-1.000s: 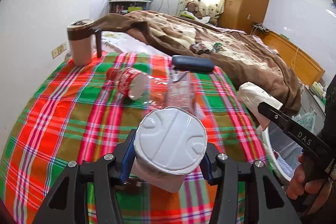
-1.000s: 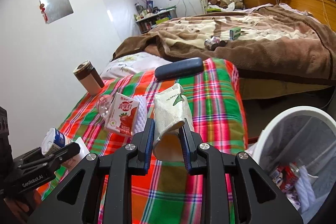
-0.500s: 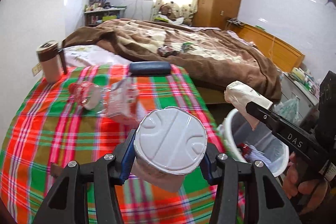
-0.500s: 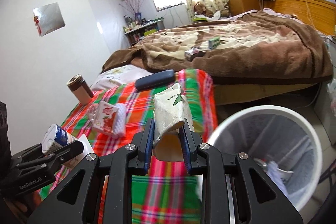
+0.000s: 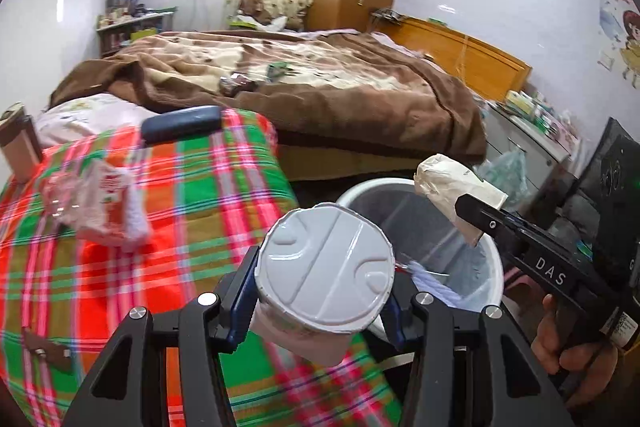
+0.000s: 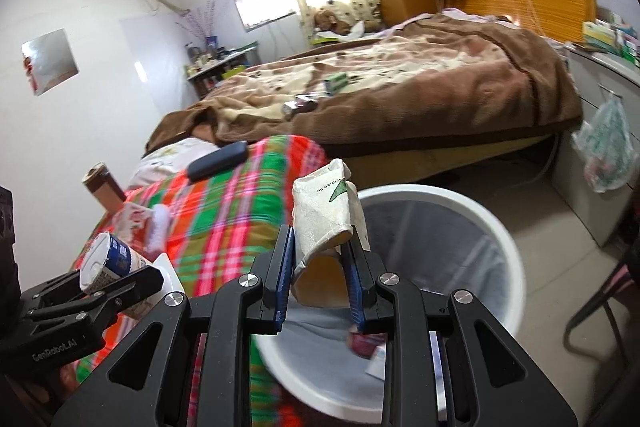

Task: Collect trash
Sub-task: 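Carry the paper cup and white lid over the wastebasket and release both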

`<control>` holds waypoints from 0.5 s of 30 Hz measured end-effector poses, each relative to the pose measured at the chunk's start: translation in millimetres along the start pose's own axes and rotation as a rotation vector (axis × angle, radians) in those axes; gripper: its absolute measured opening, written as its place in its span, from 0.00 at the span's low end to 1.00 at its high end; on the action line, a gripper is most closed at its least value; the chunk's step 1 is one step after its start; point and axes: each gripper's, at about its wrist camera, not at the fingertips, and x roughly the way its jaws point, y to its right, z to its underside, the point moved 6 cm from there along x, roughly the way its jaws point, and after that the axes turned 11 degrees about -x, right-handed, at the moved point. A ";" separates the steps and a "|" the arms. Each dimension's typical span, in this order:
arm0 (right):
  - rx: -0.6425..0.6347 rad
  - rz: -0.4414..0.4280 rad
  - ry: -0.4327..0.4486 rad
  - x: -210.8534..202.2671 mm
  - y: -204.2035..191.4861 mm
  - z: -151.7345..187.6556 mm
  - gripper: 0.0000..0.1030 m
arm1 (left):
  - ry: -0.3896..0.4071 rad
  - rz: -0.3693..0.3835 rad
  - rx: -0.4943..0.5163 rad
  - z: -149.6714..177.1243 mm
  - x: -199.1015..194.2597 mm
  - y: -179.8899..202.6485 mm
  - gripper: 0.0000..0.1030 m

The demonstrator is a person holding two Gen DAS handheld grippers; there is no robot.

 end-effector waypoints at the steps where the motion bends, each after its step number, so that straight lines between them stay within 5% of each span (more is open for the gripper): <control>1: 0.010 0.008 -0.002 0.1 4.7 0.9 0.24 | -0.007 0.008 0.008 0.8 4.1 5.8 0.51; 15: 0.031 0.114 -0.089 2.0 53.0 26.6 0.24 | -0.091 0.053 0.074 19.0 49.4 61.3 0.51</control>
